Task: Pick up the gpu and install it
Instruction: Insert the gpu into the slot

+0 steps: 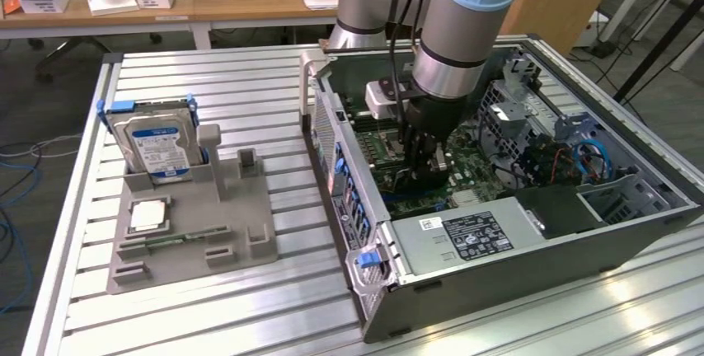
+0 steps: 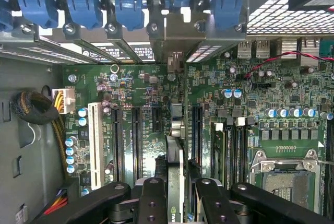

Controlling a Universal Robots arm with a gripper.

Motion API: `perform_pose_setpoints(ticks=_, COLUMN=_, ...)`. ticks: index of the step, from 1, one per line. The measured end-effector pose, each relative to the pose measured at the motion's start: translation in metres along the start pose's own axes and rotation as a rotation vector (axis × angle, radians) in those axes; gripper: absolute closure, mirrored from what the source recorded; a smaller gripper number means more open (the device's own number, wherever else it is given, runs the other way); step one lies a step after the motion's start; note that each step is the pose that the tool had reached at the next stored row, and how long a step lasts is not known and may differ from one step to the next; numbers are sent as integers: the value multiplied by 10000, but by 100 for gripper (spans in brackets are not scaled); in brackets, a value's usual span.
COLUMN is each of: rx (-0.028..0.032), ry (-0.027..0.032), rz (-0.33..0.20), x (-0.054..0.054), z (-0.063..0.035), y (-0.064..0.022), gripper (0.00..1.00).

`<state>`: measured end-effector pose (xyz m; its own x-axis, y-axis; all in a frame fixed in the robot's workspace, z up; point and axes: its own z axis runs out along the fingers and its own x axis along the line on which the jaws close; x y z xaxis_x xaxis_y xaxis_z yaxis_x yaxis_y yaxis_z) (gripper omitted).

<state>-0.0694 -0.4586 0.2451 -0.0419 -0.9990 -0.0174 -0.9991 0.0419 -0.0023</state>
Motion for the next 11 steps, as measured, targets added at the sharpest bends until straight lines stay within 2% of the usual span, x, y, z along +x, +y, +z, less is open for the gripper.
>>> perform_pose_setpoints(ticks=6, rx=0, ry=-1, rz=1, x=-1, z=-40, y=0, gripper=74)
perform_pose_setpoints(ticks=11, rx=-2, ry=10, rz=-1, x=1, z=-26, y=0, gripper=74)
